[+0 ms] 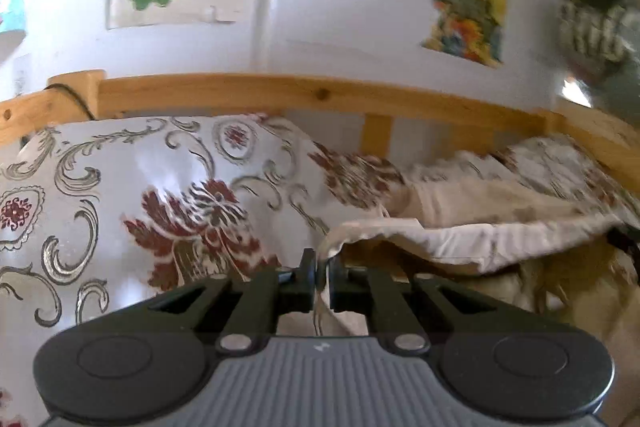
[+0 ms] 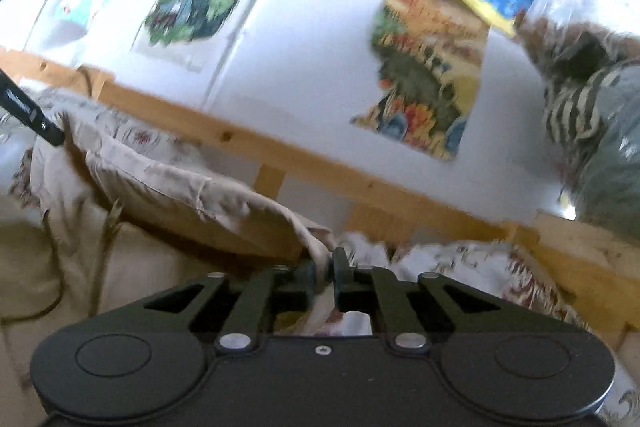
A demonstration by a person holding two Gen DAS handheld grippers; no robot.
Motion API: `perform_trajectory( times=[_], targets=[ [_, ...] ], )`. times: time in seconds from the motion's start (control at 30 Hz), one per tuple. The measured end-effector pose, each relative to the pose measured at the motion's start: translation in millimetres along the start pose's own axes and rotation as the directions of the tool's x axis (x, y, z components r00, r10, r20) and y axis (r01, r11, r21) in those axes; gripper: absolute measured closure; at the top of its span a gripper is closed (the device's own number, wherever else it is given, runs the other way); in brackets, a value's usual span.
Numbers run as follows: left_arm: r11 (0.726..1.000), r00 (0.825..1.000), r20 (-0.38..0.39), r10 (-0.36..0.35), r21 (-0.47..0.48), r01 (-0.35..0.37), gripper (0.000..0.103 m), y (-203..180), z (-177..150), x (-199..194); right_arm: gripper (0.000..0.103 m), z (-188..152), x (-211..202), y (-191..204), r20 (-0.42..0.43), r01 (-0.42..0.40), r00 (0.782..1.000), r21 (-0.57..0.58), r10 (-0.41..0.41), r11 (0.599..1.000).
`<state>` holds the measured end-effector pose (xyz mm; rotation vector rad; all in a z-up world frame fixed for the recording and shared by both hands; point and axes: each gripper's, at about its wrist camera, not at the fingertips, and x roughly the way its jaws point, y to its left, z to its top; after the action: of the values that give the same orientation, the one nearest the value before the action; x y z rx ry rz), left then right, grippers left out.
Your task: Fold large clothes
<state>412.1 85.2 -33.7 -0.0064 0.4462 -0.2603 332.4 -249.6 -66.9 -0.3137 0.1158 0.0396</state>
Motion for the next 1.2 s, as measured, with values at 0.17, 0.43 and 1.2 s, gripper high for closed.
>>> perform_trajectory(
  times=[0.17, 0.43, 1.2],
  targets=[
    [0.992, 0.998, -0.049, -0.045, 0.111, 0.051, 0.099, -9, -19, -18, 0.091, -9, -10, -13, -0.128, -0.064, 0.989, 0.082, 0.074, 0.995],
    [0.997, 0.997, -0.033, -0.072, 0.003, 0.072, 0.066, -9, -18, -26, 0.033, 41, -2, -55, -0.069, -0.153, 0.984, 0.17, 0.167, 0.974],
    [0.997, 0.966, -0.259, -0.004, -0.071, -0.014, 0.089, -19, -7, 46, 0.091, 112, 159, 2, -0.358, -0.434, 0.797, 0.221, 0.487, 0.873]
  ],
)
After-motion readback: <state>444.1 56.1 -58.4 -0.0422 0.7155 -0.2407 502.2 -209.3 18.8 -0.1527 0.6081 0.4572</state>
